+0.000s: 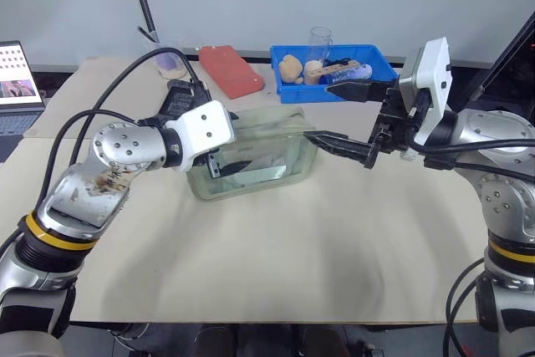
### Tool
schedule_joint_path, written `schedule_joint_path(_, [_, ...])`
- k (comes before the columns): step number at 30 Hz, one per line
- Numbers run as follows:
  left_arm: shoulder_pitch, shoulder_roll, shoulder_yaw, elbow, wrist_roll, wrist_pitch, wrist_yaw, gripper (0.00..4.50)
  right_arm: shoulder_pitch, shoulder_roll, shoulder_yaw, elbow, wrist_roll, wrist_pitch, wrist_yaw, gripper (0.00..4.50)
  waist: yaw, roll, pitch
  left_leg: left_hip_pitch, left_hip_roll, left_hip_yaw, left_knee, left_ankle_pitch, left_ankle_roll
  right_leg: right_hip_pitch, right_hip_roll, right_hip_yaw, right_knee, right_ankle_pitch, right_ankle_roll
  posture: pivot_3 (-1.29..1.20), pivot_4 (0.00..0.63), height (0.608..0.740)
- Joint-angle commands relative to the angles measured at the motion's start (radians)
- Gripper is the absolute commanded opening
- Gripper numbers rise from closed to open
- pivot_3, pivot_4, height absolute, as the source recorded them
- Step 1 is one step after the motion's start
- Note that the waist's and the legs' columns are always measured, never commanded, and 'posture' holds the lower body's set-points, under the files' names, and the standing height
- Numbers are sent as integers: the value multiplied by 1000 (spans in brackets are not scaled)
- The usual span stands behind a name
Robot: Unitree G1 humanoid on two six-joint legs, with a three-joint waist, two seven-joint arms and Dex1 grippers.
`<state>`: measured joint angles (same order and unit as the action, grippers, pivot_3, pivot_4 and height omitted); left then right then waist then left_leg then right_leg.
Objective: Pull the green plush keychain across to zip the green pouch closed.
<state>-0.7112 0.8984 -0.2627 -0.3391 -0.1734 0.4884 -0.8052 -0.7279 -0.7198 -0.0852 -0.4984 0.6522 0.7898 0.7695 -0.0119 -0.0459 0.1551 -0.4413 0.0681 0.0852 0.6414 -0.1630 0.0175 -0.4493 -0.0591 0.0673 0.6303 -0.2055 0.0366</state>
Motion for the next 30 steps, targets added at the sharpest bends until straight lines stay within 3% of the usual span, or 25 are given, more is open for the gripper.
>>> schedule_joint_path(1, [-7,-7,0,17,64,-80,-28,3641,-14,-13,-9,-31,12,20,-27,4500,3,0,0,0,0,0,0,0,0,0,-1,0,0,0,0,0,150,740])
schedule_joint_path(7, [-5,-31,4,68,125,-188,-71,654,0,-36,-7,-16,-16,2,-26,4500,2,0,0,-1,0,0,0,0,0,-1,0,0,0,0,0,0,150,740])
schedule_joint_path(9, [-14,-53,12,90,131,-233,-80,60,9,-42,-5,-7,-33,-15,-22,4500,3,0,0,-1,0,0,0,0,0,-1,0,0,0,0,0,0,150,740])
schedule_joint_path(18, [-109,-74,21,379,144,-709,-267,60,36,-79,-2,39,-94,-77,12,4500,2,0,0,-1,0,0,1,0,0,-1,0,0,0,0,0,0,150,740])
schedule_joint_path(28, [-135,-145,49,454,124,-736,-305,60,13,-95,26,20,-84,-29,14,4500,0,0,0,-4,0,0,2,0,0,-2,0,0,0,2,3,0,150,740])
schedule_joint_path(30, [-138,-149,60,442,107,-702,-307,817,29,-112,52,23,-122,-54,25,4500,0,0,0,-4,0,0,2,0,0,-2,0,0,1,2,3,0,150,740])
